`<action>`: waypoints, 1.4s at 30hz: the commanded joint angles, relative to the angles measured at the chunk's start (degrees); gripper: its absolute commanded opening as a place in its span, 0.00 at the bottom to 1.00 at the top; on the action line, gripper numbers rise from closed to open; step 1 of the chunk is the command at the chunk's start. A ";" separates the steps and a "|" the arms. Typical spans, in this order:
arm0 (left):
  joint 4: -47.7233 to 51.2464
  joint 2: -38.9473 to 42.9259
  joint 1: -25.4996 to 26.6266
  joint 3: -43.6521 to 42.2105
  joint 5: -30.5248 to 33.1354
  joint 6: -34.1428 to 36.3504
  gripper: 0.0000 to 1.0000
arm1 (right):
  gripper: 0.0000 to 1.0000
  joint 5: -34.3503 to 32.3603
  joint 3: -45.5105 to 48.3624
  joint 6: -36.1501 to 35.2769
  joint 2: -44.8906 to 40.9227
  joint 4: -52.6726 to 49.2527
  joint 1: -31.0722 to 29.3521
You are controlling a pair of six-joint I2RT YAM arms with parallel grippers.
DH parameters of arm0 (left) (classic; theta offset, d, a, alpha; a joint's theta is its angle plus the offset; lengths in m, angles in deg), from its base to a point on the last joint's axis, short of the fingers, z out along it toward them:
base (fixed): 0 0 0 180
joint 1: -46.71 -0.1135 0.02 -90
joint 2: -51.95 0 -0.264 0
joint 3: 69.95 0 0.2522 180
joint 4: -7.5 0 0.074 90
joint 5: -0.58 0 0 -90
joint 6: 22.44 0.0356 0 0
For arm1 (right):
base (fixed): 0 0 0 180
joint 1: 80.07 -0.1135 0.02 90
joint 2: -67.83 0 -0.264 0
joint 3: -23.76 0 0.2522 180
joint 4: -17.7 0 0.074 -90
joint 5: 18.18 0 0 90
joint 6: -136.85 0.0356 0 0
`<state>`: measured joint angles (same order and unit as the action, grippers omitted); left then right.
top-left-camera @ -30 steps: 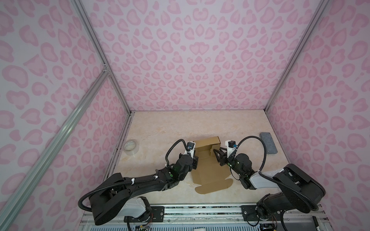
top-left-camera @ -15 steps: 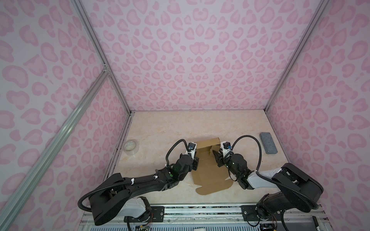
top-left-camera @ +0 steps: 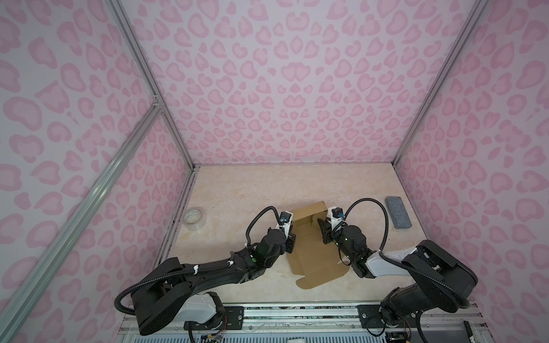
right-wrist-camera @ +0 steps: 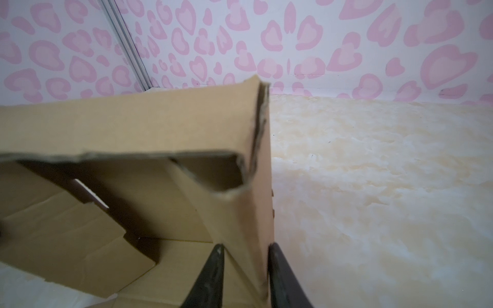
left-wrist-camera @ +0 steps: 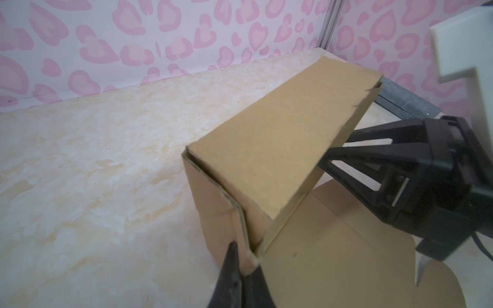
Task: Fold the paper box
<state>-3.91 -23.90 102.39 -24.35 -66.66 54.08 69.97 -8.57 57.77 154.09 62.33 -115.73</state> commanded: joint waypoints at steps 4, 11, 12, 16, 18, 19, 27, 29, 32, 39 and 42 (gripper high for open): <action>-0.85 -0.40 0.12 0.76 -2.81 -0.04 0.02 | 0.22 -0.93 -0.21 -1.54 0.98 1.58 -1.65; -0.54 -0.85 0.13 1.12 -2.61 -0.10 0.02 | 0.14 -2.86 0.68 -2.32 1.00 2.25 -2.68; -0.59 -0.88 0.13 1.12 -2.54 -0.07 0.02 | 0.13 -3.31 0.79 -2.63 0.92 2.17 -2.97; -0.59 -0.96 0.09 1.17 -2.72 -0.07 0.02 | 0.09 -4.90 0.36 -2.61 0.83 1.65 -3.17; -0.66 -0.96 0.15 1.15 -2.72 -0.14 0.02 | 0.06 -6.38 -0.28 -2.74 0.74 0.59 -3.66; -0.59 -0.96 0.13 1.13 -2.72 -0.10 0.02 | 0.05 -7.42 -0.62 -2.74 0.64 -0.11 -4.05; -0.50 -0.96 0.12 1.16 -2.64 -0.33 0.02 | 0.00 -17.39 -5.30 -0.41 -0.67 -11.71 -7.13; -0.34 -0.96 0.13 1.32 -2.49 -0.36 0.02 | 0.00 -18.52 -5.45 1.31 -0.87 -12.63 -7.50; -0.30 -1.13 0.13 1.47 -2.55 -0.53 0.02 | 0.00 -19.13 -6.67 3.47 -1.40 -16.35 -8.40; -0.40 -0.87 0.17 1.27 -2.81 -0.60 0.02 | 0.05 -16.06 -5.20 3.94 -0.57 -11.14 -8.33; -0.56 -0.65 0.13 1.12 -2.81 -0.60 0.02 | 0.13 -14.47 -5.01 3.54 -0.53 -10.17 -7.38</action>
<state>-2.45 -24.71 102.37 -23.50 -65.57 53.67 52.20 -13.88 61.20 153.23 47.80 -123.35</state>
